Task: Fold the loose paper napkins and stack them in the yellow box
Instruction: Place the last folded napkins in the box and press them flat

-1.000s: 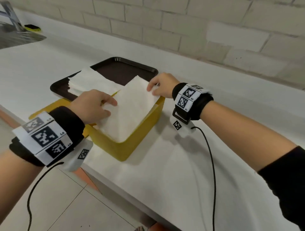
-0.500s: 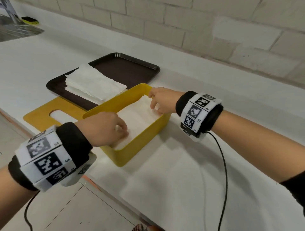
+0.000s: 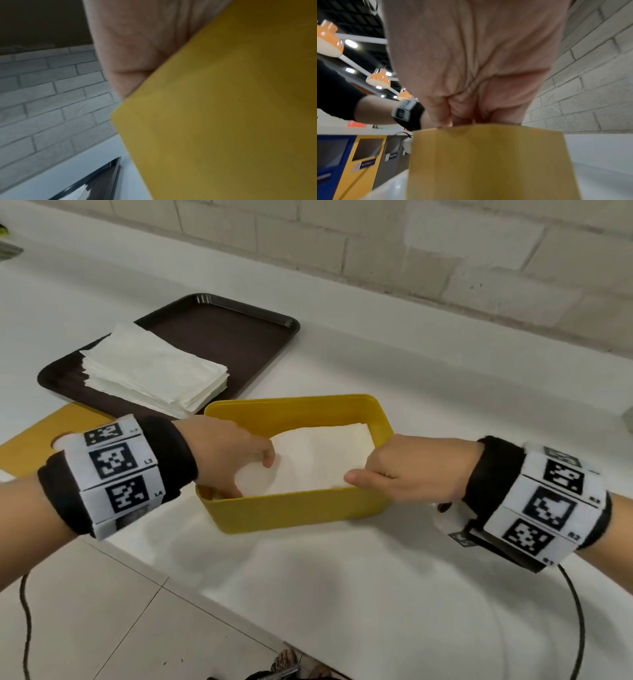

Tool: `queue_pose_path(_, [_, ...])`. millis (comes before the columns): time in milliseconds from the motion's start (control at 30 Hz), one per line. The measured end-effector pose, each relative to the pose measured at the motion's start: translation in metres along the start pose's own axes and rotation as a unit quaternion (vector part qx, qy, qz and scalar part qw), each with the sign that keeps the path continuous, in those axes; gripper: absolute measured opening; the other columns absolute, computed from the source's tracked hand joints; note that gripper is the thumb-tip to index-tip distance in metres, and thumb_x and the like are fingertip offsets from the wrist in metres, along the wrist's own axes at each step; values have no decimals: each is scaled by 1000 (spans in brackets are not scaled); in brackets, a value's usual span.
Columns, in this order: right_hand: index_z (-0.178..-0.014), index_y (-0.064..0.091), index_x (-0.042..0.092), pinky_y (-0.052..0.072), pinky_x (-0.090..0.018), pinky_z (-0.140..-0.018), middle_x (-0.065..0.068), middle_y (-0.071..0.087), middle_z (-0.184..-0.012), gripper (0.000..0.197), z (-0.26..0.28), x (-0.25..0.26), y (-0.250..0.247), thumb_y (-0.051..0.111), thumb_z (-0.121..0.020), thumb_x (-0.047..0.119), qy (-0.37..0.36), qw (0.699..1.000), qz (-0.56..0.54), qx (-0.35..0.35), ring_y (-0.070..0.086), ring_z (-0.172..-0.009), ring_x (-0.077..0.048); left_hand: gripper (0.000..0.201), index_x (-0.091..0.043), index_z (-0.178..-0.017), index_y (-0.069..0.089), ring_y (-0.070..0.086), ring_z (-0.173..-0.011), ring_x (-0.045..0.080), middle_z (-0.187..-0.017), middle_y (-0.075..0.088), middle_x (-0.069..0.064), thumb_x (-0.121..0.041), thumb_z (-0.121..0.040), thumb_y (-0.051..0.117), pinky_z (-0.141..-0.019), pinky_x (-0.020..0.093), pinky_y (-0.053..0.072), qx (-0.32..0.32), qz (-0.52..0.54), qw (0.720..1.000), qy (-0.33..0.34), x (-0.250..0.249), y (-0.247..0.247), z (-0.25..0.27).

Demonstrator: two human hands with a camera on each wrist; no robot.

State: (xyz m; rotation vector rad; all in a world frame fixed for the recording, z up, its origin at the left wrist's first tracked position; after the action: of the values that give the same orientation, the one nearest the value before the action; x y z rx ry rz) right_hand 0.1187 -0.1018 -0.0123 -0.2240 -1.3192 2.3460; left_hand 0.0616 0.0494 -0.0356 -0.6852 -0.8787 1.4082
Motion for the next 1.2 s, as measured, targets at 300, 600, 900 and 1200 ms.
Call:
queue_pose_path(300, [-80, 55, 9, 42, -30, -80, -6, 59, -85, 55, 22, 9, 9, 19, -97, 47, -24, 997, -44, 59, 51, -78, -17, 63, -43, -131, 39, 37, -130, 15, -142, 38, -12, -39, -77, 71, -107, 36, 36, -37, -41, 996, 73, -23, -32, -22])
queue_pose_path(600, [-146, 5, 42, 19, -29, -110, 5, -6, -157, 47, -14, -6, 22, 20, -102, 35, -12, 964, 170, 205, 18, -141, -22, 84, -31, -144, 33, 35, -135, 18, -149, 36, -6, -79, -77, 16, -114, 36, 23, 114, 126, 985, 12, -36, -1, -6])
queue_pose_path(900, [-144, -7, 45, 34, -31, -99, 4, -15, -156, 56, -17, -5, 31, 28, -101, 36, -13, 947, 244, 209, 34, -132, -27, 72, -34, -148, 9, 23, -141, 24, -155, 22, 2, -70, -86, 13, -113, 33, 16, 129, 127, 980, -77, -35, 4, -4])
queue_pose_path(1200, [-145, 19, 34, 28, -23, -81, -2, 12, -156, 45, -2, 1, 37, 26, -101, 31, -11, 950, 234, 205, 38, -129, -23, 115, -29, -141, 37, 27, -140, 18, -152, 31, -5, -94, -52, 4, -117, 38, 13, 123, 212, 966, -83, -35, 9, 9])
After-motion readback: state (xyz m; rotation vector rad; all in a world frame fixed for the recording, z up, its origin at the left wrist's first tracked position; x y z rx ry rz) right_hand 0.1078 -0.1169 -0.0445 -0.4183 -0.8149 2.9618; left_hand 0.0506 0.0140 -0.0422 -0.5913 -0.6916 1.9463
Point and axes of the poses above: each hand's wrist, its own z-axis away from the middle knuckle, its own y-axis out of the palm, x = y × z, the point moved 8 cm from there along -z, towards the middle knuckle
